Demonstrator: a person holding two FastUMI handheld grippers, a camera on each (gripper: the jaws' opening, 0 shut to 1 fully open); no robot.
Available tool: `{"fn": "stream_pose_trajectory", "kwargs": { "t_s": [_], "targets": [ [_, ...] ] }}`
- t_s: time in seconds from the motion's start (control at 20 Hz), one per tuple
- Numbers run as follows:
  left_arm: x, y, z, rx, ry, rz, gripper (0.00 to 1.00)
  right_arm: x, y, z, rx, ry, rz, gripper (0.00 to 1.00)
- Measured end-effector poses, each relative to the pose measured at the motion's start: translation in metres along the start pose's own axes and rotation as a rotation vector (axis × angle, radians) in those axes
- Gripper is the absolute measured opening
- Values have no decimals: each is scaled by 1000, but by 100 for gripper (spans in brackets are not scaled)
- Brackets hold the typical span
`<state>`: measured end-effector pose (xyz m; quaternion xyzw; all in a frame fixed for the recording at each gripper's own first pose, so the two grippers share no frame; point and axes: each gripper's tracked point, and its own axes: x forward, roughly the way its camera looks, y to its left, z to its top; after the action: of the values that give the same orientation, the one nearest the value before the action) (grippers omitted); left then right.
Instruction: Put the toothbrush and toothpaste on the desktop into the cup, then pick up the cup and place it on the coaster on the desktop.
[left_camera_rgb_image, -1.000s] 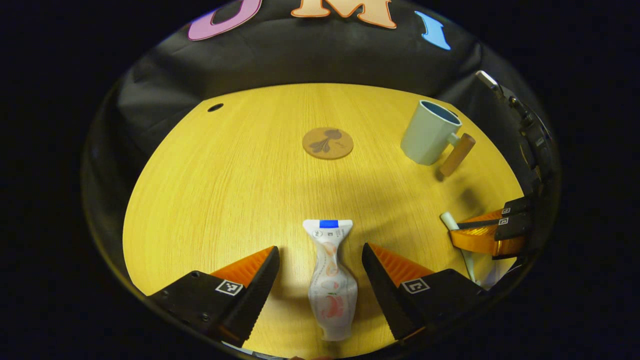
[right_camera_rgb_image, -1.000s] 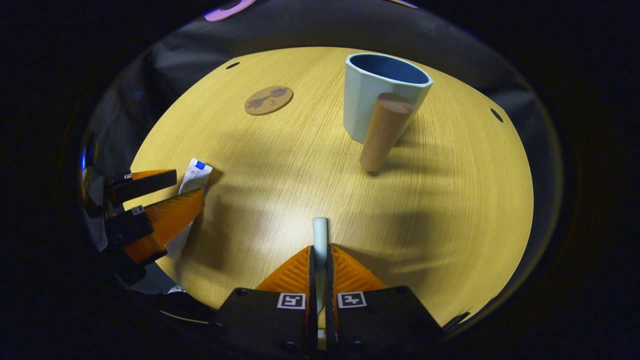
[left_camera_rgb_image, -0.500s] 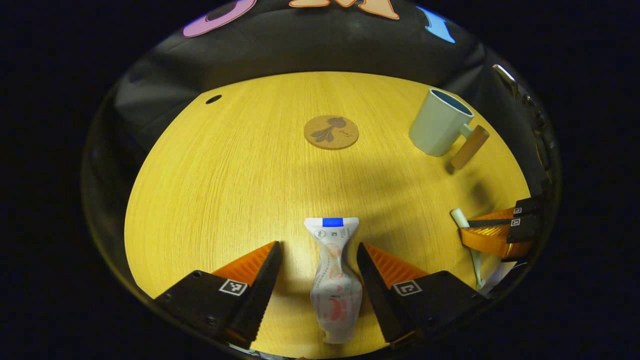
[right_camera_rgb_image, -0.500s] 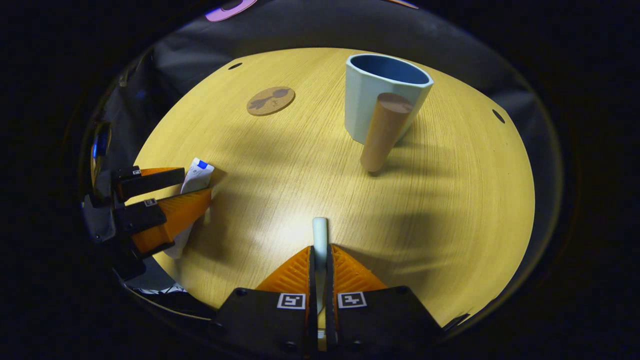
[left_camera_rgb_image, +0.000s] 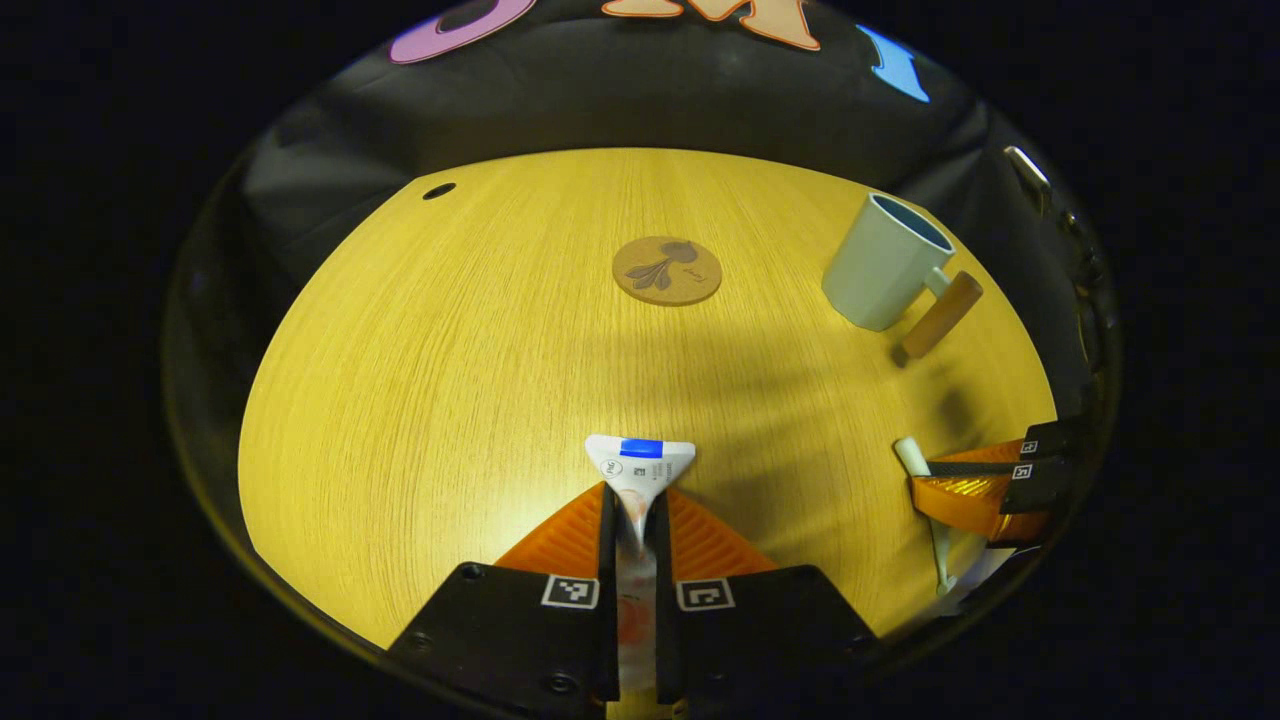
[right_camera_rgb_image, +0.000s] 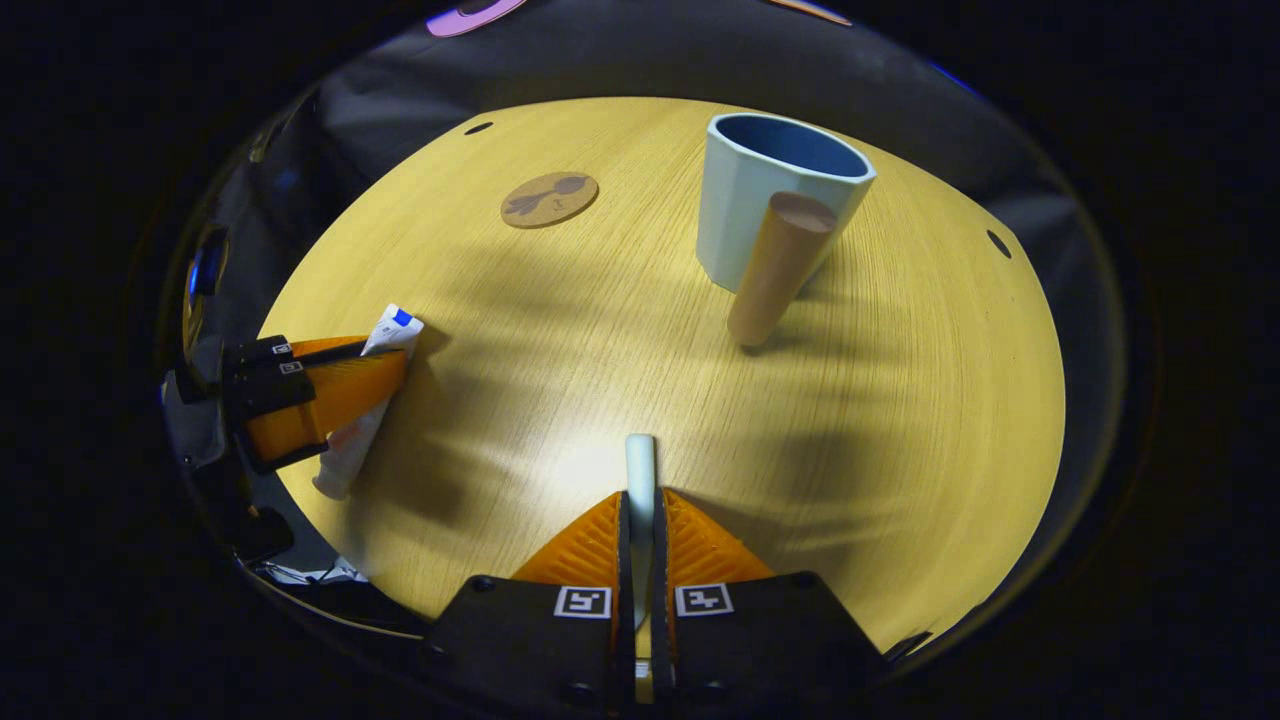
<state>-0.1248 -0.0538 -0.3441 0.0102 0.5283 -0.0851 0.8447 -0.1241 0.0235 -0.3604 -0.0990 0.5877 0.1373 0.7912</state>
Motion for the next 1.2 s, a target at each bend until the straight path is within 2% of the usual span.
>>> {"fn": "stream_pose_trajectory", "kwargs": {
  "t_s": [0.25,0.5,0.55,0.7,0.75,0.95,1.0,1.2],
  "targets": [
    [-2,-2,4,-37,-46,-8,1,0,1,1,23,-35,3,9],
    [-14,0,8,-56,-87,-25,0,0,4,6,68,-84,34,7],
    [-18,-1,13,-55,-113,-26,1,-2,6,7,76,-94,42,9],
    [-35,0,32,-64,-207,-39,0,-16,9,24,90,-195,56,9],
    [-40,-2,36,-59,-215,-43,0,-22,10,29,93,-221,61,7],
    [-61,-4,53,-55,-292,-47,0,-38,11,46,115,-301,90,9],
    [-65,-5,60,-54,-316,-50,0,-45,13,58,129,-357,103,9],
    [-84,-9,82,-62,-385,-65,0,-65,12,76,113,-462,130,9]
  ]
}}
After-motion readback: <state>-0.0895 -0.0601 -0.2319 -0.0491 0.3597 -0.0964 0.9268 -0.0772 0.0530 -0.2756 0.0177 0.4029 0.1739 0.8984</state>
